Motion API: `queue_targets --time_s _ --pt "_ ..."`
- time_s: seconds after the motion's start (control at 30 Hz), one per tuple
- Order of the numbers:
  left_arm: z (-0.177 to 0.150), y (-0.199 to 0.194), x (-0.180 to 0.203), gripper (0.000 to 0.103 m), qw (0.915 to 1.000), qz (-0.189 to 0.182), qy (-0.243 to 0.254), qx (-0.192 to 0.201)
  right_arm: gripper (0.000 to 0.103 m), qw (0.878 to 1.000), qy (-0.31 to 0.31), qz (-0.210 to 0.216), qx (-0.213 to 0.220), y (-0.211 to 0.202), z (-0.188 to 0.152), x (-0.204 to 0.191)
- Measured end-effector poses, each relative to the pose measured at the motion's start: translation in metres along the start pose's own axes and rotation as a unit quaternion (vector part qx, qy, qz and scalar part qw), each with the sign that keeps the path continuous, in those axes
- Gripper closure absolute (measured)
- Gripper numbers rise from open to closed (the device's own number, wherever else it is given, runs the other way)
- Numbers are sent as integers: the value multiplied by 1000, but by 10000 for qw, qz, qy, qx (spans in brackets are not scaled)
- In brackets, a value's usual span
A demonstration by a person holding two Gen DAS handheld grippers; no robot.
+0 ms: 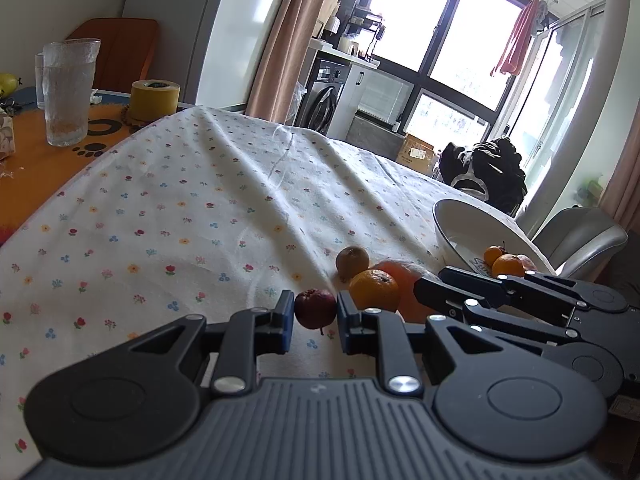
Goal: Organize fruits
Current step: 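Lift the plum and peeled mandarin and carry both toward the white bowl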
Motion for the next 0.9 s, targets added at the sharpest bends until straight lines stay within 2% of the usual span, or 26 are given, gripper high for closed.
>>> queue_targets --time_s 0.1,0.2,0.3,0.37,0.7,0.83,0.87,0.9 --pt "-1 0 -2 82 10000 4 -23 -9 78 9999 -49 146 41 -3 1 -6" --pt "-1 0 -3 82 10000 19 -53 -2 78 9996 -239 94 94 -3 -1 -12" --pt "-2 -1 -3 82 10000 17 -59 -6 71 9989 -438 15 138 -2 -3 -18" --pt "-2 0 -4 82 10000 6 -80 -24 70 9986 -506 19 161 -2 -4 -22" --pt "-8 1 -7 82 9999 -3 -137 -80 74 9963 -823 -37 262 -3 -6 -31" --pt "-8 2 -7 82 9999 -9 -149 -85 74 9926 -1148 -232 314 -1 -8 -35" --pt "-8 1 -7 82 9998 -9 -154 -82 74 9916 -1218 -298 321 0 -9 -36" --pt "-9 1 -7 82 9998 -12 -158 -79 67 9914 -1234 -307 304 1 -9 -37"
Point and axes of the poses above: each gripper's, at about its wrist camera, not at the fingertips, and y roughly the way its jaws point, x to its right, z to its top, the point moved 9 cm from there along y, roughly the way its jaws point, and after that the axes turned 14 degrees about y, right-handed, at the moved point
